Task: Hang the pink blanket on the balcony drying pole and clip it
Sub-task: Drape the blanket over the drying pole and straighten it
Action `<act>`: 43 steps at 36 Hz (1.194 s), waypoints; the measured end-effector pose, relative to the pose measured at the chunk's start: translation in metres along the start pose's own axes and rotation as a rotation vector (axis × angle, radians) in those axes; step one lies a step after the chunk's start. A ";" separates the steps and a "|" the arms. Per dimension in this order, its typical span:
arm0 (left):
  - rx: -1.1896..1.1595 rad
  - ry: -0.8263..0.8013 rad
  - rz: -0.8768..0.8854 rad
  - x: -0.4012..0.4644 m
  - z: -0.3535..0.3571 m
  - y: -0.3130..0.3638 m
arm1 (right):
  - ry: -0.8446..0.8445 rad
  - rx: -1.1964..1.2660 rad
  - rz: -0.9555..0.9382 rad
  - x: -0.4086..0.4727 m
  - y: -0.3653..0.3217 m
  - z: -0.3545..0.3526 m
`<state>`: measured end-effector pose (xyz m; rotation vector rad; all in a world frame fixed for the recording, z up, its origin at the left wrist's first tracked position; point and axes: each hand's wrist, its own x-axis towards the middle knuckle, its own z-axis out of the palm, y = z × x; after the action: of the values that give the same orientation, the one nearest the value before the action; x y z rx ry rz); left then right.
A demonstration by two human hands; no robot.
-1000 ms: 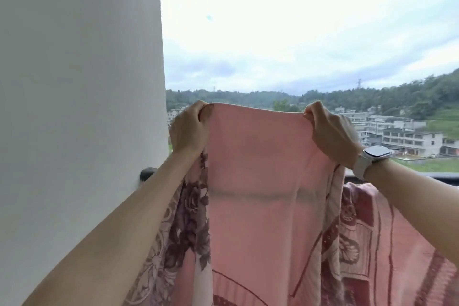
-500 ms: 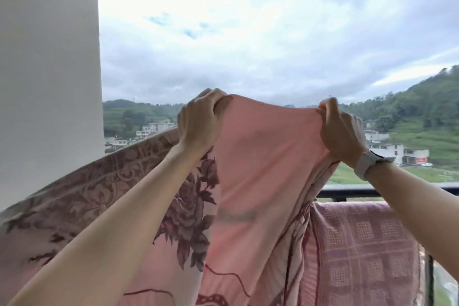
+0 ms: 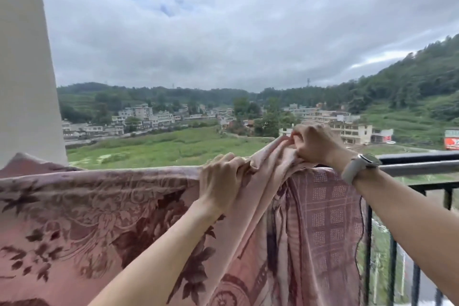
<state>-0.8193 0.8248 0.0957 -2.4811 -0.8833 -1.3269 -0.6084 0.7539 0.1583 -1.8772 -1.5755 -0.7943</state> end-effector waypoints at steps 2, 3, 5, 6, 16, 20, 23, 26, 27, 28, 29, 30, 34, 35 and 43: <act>0.009 0.037 0.015 -0.006 -0.008 -0.004 | 0.047 -0.001 -0.048 -0.005 -0.021 0.001; 0.000 0.034 0.023 -0.009 -0.014 -0.007 | 0.086 -0.003 -0.065 -0.007 -0.032 0.002; -0.033 -0.006 0.031 -0.015 -0.026 -0.014 | 0.163 -0.011 -0.103 -0.011 -0.056 0.003; -0.056 -0.029 0.038 -0.019 -0.031 -0.019 | 0.203 -0.018 -0.129 -0.012 -0.069 0.003; -0.171 0.030 0.082 -0.073 -0.095 -0.097 | 0.068 0.250 -0.306 -0.010 -0.209 0.031; -0.013 0.228 -0.028 -0.105 -0.137 -0.176 | -0.027 0.253 -0.379 -0.013 -0.272 0.047; 0.087 0.286 -0.191 -0.122 -0.178 -0.244 | -0.089 0.271 -0.376 -0.007 -0.327 0.060; 0.201 0.247 -0.343 -0.134 -0.216 -0.309 | -0.179 0.299 -0.335 0.006 -0.383 0.073; 0.230 0.219 -0.385 -0.139 -0.226 -0.329 | -0.210 0.311 -0.320 0.011 -0.399 0.077; 0.241 0.180 -0.420 -0.144 -0.234 -0.348 | -0.241 0.323 -0.307 0.016 -0.414 0.081; 0.228 0.135 -0.451 -0.150 -0.240 -0.364 | -0.271 0.332 -0.298 0.020 -0.427 0.085; 0.192 0.098 -0.472 -0.156 -0.244 -0.379 | -0.297 0.337 -0.296 0.024 -0.439 0.089; 0.079 0.145 -0.386 -0.174 -0.250 -0.417 | -0.257 0.363 -0.310 0.029 -0.473 0.101; 0.074 0.192 -0.341 -0.176 -0.251 -0.422 | -0.204 0.364 -0.324 0.027 -0.478 0.103; 0.004 0.301 -0.177 -0.185 -0.264 -0.421 | 0.159 0.385 -0.428 0.002 -0.479 0.112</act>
<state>-1.3270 0.9740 0.0550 -2.1598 -1.0452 -1.6955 -1.0715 0.9122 0.1050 -1.1955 -1.8949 -0.7270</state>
